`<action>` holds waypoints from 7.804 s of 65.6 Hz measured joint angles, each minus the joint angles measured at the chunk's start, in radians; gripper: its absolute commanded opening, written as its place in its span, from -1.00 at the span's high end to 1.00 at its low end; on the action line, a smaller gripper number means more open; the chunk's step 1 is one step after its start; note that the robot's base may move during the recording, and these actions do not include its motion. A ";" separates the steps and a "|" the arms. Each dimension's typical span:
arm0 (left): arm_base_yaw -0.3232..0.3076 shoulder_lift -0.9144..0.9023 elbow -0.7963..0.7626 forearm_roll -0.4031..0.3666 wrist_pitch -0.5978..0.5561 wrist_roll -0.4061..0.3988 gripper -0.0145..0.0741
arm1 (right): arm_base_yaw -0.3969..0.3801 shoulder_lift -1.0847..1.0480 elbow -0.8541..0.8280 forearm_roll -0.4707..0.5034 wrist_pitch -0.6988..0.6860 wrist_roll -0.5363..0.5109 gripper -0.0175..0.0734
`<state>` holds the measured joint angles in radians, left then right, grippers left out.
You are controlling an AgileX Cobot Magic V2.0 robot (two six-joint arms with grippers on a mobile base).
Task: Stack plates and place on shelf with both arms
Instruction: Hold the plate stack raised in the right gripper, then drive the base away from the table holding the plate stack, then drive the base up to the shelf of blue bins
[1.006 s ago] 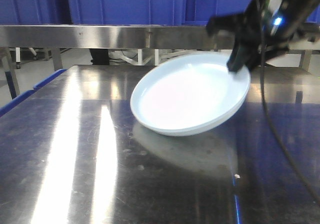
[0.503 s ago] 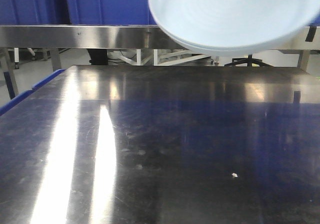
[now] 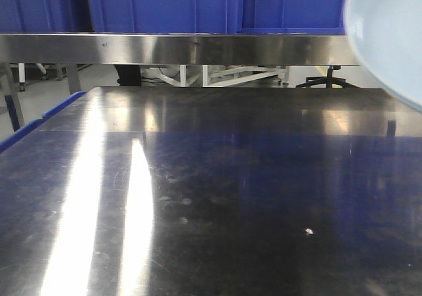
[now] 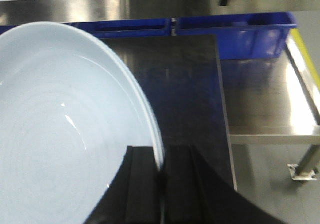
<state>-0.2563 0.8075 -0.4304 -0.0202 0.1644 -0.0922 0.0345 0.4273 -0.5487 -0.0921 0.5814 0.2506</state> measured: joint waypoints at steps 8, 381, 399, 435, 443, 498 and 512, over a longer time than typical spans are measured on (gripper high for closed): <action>0.000 0.000 0.000 0.000 0.000 0.000 0.48 | -0.036 -0.089 0.030 0.000 0.059 0.000 0.51; 0.000 0.011 0.000 0.000 -0.002 0.000 0.48 | -0.060 -0.151 0.041 0.007 0.102 0.000 0.51; 0.000 0.011 0.000 0.000 -0.002 0.000 0.48 | -0.060 -0.151 0.041 0.007 0.102 0.000 0.51; 0.000 0.011 0.000 0.000 -0.002 0.000 0.48 | -0.060 -0.151 0.041 0.007 0.102 0.000 0.51; 0.000 0.011 0.000 0.000 -0.002 0.000 0.48 | -0.060 -0.151 0.041 0.007 0.102 0.000 0.51; 0.000 0.013 0.000 0.000 -0.002 0.000 0.48 | -0.060 -0.151 0.041 0.007 0.102 0.000 0.51; 0.000 0.013 0.000 0.000 -0.002 0.000 0.48 | -0.060 -0.151 0.041 0.007 0.102 0.000 0.51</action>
<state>-0.2563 0.8207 -0.4304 -0.0202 0.1626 -0.0922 -0.0255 0.2761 -0.5077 -0.0855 0.6837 0.2506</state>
